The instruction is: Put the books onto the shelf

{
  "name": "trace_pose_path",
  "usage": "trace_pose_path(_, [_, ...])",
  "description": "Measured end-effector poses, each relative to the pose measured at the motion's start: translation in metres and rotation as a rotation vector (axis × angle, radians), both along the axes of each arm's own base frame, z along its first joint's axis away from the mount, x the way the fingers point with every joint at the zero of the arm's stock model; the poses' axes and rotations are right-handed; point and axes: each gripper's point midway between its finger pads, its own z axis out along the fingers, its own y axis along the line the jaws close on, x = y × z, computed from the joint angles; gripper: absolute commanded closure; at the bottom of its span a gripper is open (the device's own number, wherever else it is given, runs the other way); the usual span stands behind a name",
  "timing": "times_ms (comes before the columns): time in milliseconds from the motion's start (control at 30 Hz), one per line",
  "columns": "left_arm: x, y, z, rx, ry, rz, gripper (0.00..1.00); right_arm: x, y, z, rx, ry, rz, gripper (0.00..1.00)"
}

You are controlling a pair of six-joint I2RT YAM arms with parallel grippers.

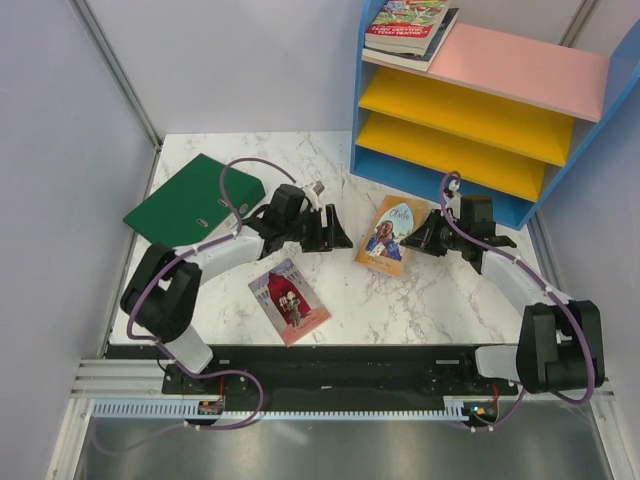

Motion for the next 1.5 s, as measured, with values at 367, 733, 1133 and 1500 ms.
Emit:
trace_pose_path(367, [-0.026, -0.009, 0.003, -0.126, -0.058, -0.105, 0.21, -0.076, 0.020, 0.013, 0.093, -0.032, 0.218, 1.00])
trace_pose_path(733, [-0.039, -0.051, -0.001, -0.202, -0.036, -0.174, 0.26, -0.110, 0.042, 0.001, 0.188, 0.020, 0.316, 0.99])
trace_pose_path(1133, [-0.046, -0.079, 0.015, -0.276, -0.018, -0.213, 0.98, -0.106, 0.046, 0.001, 0.193, 0.025, 0.315, 0.53])
trace_pose_path(1500, [-0.047, -0.077, 0.046, -0.303, -0.064, -0.204, 0.98, -0.097, 0.044, -0.009, 0.182, 0.076, 0.243, 0.24])
